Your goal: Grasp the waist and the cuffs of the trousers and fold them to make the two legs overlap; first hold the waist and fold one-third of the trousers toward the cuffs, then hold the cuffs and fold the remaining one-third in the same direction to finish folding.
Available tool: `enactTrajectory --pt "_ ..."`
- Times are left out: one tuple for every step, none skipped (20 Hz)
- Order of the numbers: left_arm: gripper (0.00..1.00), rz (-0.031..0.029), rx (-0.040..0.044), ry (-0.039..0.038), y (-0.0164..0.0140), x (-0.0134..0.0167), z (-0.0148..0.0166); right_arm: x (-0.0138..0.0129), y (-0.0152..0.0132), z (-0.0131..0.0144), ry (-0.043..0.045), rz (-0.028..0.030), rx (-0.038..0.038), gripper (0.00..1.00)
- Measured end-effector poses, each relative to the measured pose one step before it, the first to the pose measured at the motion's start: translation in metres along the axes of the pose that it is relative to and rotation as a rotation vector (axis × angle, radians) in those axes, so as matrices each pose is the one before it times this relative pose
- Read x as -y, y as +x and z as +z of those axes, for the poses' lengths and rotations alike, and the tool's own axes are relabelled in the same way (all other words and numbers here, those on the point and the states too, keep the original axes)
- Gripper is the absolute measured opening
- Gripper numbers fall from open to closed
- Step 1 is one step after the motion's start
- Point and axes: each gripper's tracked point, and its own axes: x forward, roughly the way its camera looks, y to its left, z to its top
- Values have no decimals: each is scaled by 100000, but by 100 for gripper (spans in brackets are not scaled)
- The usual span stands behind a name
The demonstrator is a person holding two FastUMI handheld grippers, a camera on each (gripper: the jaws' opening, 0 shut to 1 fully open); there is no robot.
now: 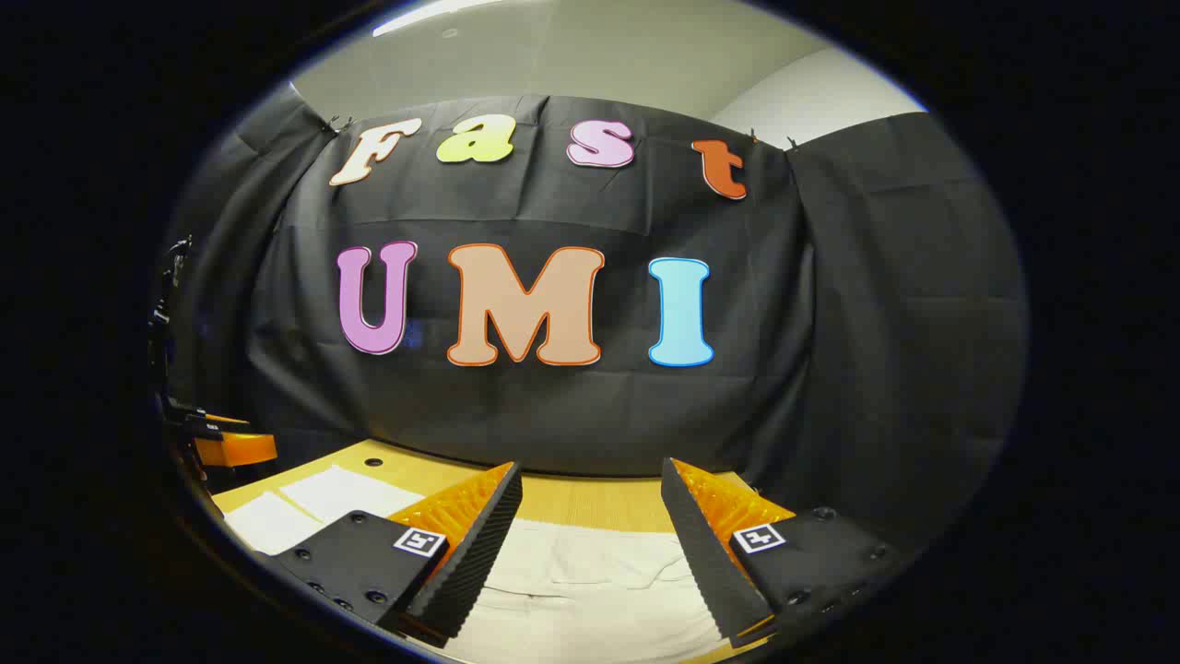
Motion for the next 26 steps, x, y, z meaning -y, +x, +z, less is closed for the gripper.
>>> enactTrajectory --pt "94 71 -349 450 164 79 -90 -62 49 -140 515 405 -227 97" --pt "94 23 -316 577 95 7 -124 -5 199 -140 406 127 -412 97" --pt "94 44 -221 644 24 -12 -59 107 214 -262 -80 -46 -659 97" --pt "94 285 66 551 83 -63 -32 84 110 -113 -646 -270 -55 97" --pt "94 574 56 128 88 -90 30 72 57 157 -787 127 272 97" --pt "94 197 -231 -314 58 -22 -237 -59 207 -230 -720 372 -241 97" --pt "94 -19 -622 -323 71 59 -216 -14 61 -156 -395 431 -420 97" --pt "94 354 -580 -254 -1 -30 -283 123 50 -148 -317 181 -498 97" --pt "94 257 -206 -126 33 19 -42 3 104 -141 -231 -84 -415 97" --pt "94 362 -222 -120 71 -40 -92 62 103 -65 106 168 -411 97" --pt "94 53 -306 -114 57 -15 -70 -44 54 -204 215 168 -443 97" --pt "94 38 -170 53 35 17 -179 35 3 17 206 -119 -199 97" --pt "94 105 28 157 -20 -23 38 95 25 -172 202 -88 -129 97" --pt "94 102 -174 184 20 -3 -66 46 80 -46 261 -86 -144 97" --pt "94 91 -102 225 -11 -11 -94 -29 62 -176 312 26 -281 97" --pt "94 36 69 113 -40 22 21 8 -15 -58 245 75 -237 97" --pt "94 63 -144 47 -24 13 27 -99 61 -163 223 432 -256 97" --pt "94 32 -249 612 105 -7 -128 -115 -31 -119 -26 322 -399 97" --pt "94 -179 -284 869 -48 19 -174 -44 68 -226 -152 198 -483 97" --pt "94 -777 -561 1028 -144 66 -328 5 -39 -84 13 128 -498 97" --pt "94 -1151 -1095 1154 -161 8 -284 -35 -107 -290 262 248 -447 97" --pt "94 -1437 -1976 1275 -52 205 -706 -132 -32 -193 393 280 -476 97" --pt "94 -2124 -1885 1243 -172 225 -690 -55 -57 -213 300 237 -537 97" --pt "94 -2606 -2561 1532 -164 368 -663 -52 -90 -243 -14 -26 -717 97" --pt "94 -2973 -2680 1873 -184 332 -788 16 -77 -336 -94 9 -661 97" --pt "94 -3209 -2697 2107 -249 364 -919 18 -135 -200 91 -71 -467 97"
